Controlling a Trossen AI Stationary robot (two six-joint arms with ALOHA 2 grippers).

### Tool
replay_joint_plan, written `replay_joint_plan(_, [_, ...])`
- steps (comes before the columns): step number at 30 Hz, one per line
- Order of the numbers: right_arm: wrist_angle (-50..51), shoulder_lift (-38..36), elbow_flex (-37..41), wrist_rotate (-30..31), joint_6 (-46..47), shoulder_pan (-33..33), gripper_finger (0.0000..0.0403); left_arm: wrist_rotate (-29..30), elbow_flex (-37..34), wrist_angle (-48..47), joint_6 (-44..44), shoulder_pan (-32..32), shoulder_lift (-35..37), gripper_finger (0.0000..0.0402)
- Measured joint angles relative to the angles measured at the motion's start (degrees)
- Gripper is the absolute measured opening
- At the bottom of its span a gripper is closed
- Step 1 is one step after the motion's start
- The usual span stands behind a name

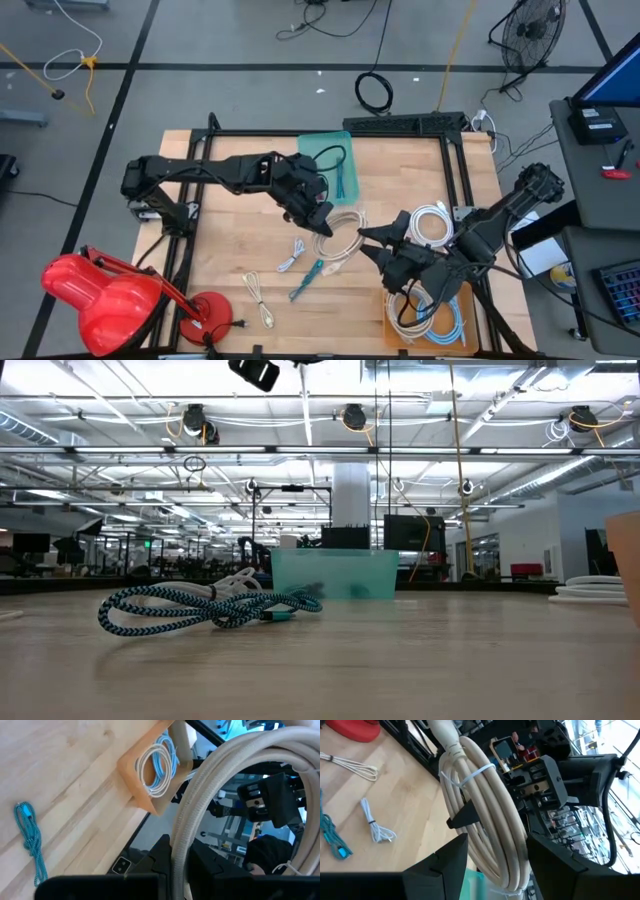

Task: Pick & Place USB Port
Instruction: Put the right brown charger cable into the orange bin

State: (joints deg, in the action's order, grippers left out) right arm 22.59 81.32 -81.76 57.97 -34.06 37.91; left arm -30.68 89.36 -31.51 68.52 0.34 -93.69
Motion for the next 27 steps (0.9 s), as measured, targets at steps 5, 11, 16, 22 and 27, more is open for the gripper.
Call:
replay_joint_plan(5, [-0.02, 0.0, 0.0, -0.17, -0.61, 0.0, 0.0192, 0.1, 0.0, -0.02, 1.0, -0.78, 0.0, 0.0033])
replay_joint_plan(11, [0.41, 0.15, 0.07, 0.26, -2.66, -0.28, 0.0192, -1.29, 0.17, 1.06, 1.87, -2.71, -0.11, 0.0033])
replay_joint_plan(16, [0.2, 0.15, 0.09, -0.05, -1.13, -0.95, 0.0192, -1.21, 0.22, 2.0, 3.22, -4.76, -1.53, 0.0033])
replay_joint_plan(22, [-0.03, 0.14, 0.09, -2.74, -0.75, -1.14, 0.0192, -1.22, 0.22, 2.23, 2.93, -4.66, -2.68, 0.0033])
replay_joint_plan(27, [-0.07, 0.07, 0.09, -2.66, -1.14, -1.14, 0.0192, -1.24, 0.2, 1.78, 2.39, -3.3, -2.89, 0.0033])
